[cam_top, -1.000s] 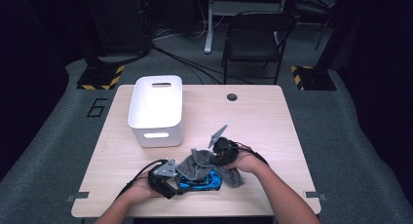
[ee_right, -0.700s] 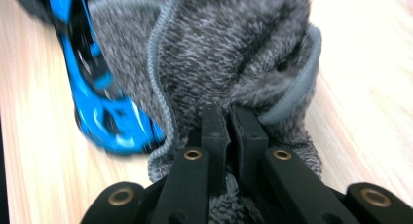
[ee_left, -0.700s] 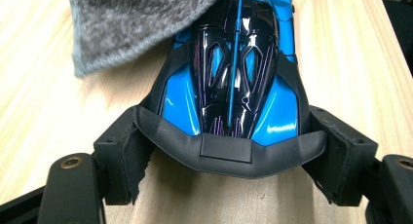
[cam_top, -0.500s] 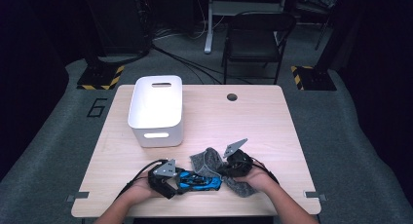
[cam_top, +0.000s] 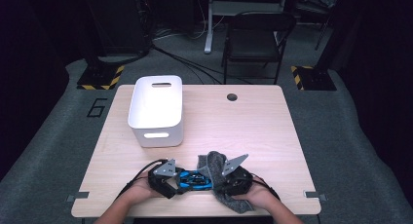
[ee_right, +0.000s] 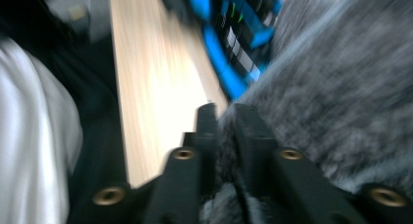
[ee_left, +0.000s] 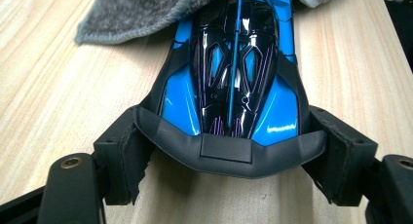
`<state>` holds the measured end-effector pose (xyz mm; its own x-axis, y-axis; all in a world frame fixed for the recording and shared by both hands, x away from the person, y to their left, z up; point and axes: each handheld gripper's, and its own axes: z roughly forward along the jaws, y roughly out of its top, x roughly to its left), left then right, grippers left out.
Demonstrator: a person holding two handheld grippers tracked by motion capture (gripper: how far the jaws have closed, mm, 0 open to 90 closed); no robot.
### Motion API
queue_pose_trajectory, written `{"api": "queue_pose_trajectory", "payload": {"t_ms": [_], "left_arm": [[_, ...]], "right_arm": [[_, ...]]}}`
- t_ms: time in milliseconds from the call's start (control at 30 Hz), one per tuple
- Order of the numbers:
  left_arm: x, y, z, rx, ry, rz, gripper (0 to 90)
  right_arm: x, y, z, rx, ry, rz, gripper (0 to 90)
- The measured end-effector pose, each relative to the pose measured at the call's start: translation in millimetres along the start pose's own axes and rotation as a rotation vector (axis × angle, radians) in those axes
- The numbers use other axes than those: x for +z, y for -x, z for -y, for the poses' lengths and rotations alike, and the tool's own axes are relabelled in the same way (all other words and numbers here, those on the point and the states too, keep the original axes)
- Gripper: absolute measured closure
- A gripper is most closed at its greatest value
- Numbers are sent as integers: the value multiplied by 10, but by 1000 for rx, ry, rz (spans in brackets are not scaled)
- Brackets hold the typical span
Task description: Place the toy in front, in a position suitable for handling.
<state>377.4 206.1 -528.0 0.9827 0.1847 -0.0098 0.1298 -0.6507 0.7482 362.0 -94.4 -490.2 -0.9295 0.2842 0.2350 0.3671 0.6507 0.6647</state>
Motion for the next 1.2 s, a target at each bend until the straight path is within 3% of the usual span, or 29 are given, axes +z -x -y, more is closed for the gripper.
{"api": "queue_pose_trajectory", "payload": {"t_ms": [67, 100, 133, 167, 200, 233, 300, 333, 467, 500, 567, 600, 633, 700, 733, 767, 800, 833, 867, 900, 933, 1000, 1067, 1100, 1200], "left_arm": [[0, 0, 0, 1, 0, 0, 248], [0, 0, 0, 1, 0, 0, 248], [0, 0, 0, 1, 0, 0, 248], [1, 3, -2, 2, -1, 1, 248], [0, 2, -2, 4, -2, -1, 248], [-1, 1, -2, 5, -2, -4, 248], [0, 3, -2, 4, -1, -1, 247], [0, 1, -1, 5, -1, -4, 248], [1, 3, -1, 4, -1, 0, 247], [0, 3, -1, 4, -1, -2, 247], [0, 2, -1, 4, -1, -1, 247], [0, 3, -1, 4, -2, -1, 247], [0, 2, -1, 4, -2, -1, 247], [1, 2, -2, 3, -1, 2, 248], [1, 2, -2, 3, -1, 2, 248], [1, 3, -2, 3, -1, 2, 247], [1, 3, -2, 3, -1, 2, 248], [1, 3, -2, 3, -1, 2, 248], [0, 2, -2, 4, -2, -1, 247], [0, 2, -2, 4, -2, -1, 247], [1, 3, -2, 4, -1, 1, 248], [1, 2, -2, 3, -1, 0, 247], [2, 2, -2, 3, -1, 2, 247], [1, 3, -2, 3, -1, 1, 247], [1, 3, -2, 3, -1, 1, 247]], "right_arm": [[-65, 16, -19, 19, 26, 17, 719], [-169, 52, -48, 23, 63, 64, 662], [-169, 52, -48, 23, 63, 64, 662], [-227, 99, -57, 10, 58, 158, 552], [-227, 99, -57, 10, 58, 158, 552], [-228, 153, -39, 29, 46, 214, 482], [-218, 184, -26, 33, 38, 218, 444], [-180, 220, -5, 58, 26, 222, 412], [15, 243, 94, 89, -66, 194, 337], [37, 204, 120, 34, -63, 213, 330], [36, 195, 121, 34, -65, 213, 340], [31, 181, 125, 34, -70, 221, 403], [21, 120, 146, -46, -86, 273, 639], [11, 79, 160, -85, -96, 266, 754], [11, 79, 160, -85, -96, 266, 754], [-23, 101, 160, -40, -70, 208, 788], [-23, 101, 160, -40, -70, 208, 788], [-53, 129, 163, -17, -31, 189, 792], [-130, 188, 140, 27, 57, 213, 794], [-130, 188, 140, 27, 57, 213, 794], [-224, 252, 90, 89, 165, 271, 794], [-291, 322, 31, 135, 246, 342, 793], [-307, 356, -2, 152, 273, 370, 793], [-302, 395, -60, 170, 312, 444, 792], [-260, 408, -106, 167, 320, 480, 791]]}}
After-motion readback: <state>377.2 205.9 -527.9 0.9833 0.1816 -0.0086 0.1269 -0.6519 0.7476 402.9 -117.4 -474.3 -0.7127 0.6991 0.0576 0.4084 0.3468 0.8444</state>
